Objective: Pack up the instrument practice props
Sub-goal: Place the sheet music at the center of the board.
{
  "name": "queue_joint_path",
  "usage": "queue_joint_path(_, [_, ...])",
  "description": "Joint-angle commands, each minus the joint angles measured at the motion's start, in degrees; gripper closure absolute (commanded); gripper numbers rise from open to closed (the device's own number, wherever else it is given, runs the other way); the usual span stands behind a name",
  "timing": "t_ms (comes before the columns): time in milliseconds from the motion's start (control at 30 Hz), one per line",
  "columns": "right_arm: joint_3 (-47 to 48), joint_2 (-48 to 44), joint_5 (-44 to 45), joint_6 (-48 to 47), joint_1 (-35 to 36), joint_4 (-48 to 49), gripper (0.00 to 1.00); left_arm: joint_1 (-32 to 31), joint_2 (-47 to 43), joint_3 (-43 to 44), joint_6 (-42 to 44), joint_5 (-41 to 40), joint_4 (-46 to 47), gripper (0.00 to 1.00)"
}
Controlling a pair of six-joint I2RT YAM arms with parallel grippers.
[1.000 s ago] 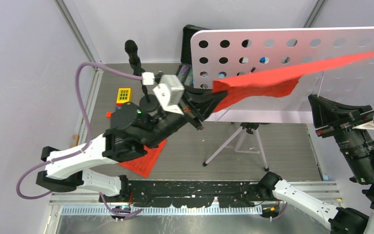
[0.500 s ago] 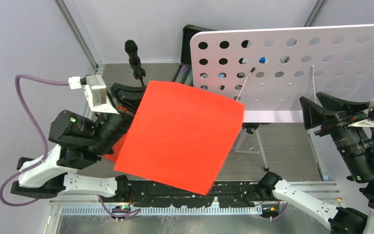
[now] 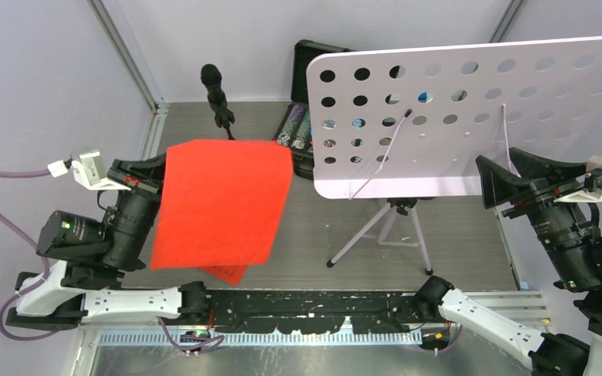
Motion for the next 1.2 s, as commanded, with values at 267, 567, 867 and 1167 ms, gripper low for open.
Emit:
queue_joint_path(267, [-2.04, 0.23, -0.35, 1.25, -0.14, 2.34, 0.39, -0.27, -22.77, -24.56, -51.35, -45.95, -31.67, 1.00])
queue_joint_path(567, [-3.10, 0.44, -0.40, 2.10, -0.13, 2.30, 0.39, -0.18, -30.69, -42.30, -30.43, -49.78, -3.24, 1.00])
queue_joint_path(867, [-4.83, 0.93, -1.14, 2.67, -0.11, 3.18, 0.35, -0.22, -17.55, -32.64, -23.22, -49.60, -14.00, 1.00])
queue_joint_path(1167, [-2.82, 0.03, -5.55, 1.73, -0.12, 1.98, 0.11, -0.18, -5.63, -20.47, -41.74, -48.60, -39.66, 1.00])
